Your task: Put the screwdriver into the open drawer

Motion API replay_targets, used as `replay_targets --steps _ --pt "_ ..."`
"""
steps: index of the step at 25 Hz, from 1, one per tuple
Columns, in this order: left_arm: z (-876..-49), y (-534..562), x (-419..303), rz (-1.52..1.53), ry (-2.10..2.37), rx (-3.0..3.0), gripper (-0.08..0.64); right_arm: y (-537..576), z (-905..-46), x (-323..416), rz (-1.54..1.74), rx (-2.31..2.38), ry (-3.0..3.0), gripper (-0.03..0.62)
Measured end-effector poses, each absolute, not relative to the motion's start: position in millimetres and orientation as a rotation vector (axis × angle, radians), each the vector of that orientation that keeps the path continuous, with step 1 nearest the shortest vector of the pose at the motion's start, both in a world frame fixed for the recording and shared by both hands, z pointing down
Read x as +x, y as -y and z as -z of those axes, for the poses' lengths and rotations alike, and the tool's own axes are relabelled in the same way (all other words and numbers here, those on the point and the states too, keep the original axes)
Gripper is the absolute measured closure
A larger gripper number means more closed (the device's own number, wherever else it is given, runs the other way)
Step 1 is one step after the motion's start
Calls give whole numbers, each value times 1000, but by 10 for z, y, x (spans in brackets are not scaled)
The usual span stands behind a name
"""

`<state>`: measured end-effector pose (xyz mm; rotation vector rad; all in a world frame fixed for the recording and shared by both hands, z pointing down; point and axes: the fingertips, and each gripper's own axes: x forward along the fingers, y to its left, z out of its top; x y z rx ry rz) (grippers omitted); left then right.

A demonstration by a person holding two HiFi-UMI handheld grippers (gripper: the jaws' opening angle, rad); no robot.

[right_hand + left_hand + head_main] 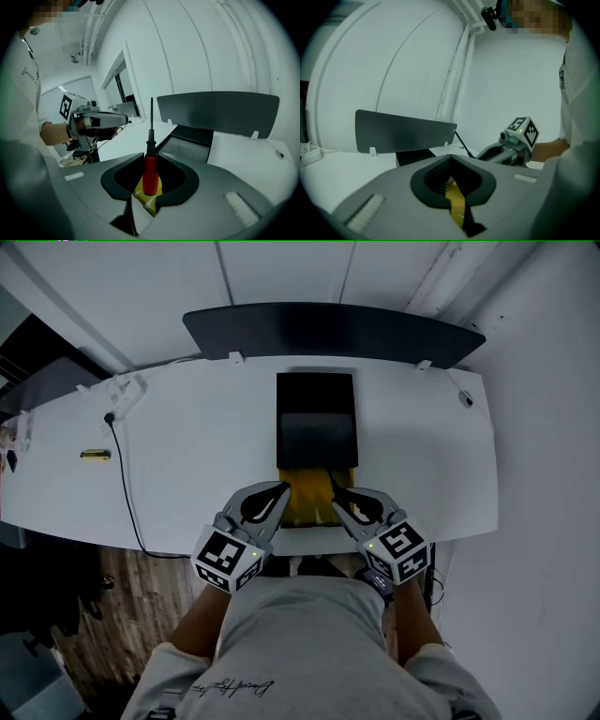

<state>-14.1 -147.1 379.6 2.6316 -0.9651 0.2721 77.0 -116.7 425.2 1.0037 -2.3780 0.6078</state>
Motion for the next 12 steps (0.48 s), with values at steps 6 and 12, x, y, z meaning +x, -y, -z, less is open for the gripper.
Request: replay_targets --steps 6,12 --pt "-3892 1466 -117 -275 944 2622 560 1193 -4404 747 -597 976 2336 486" --pt "-4027 1467 -158 -292 936 2600 560 1257 -4531 723 -581 964 2292 486"
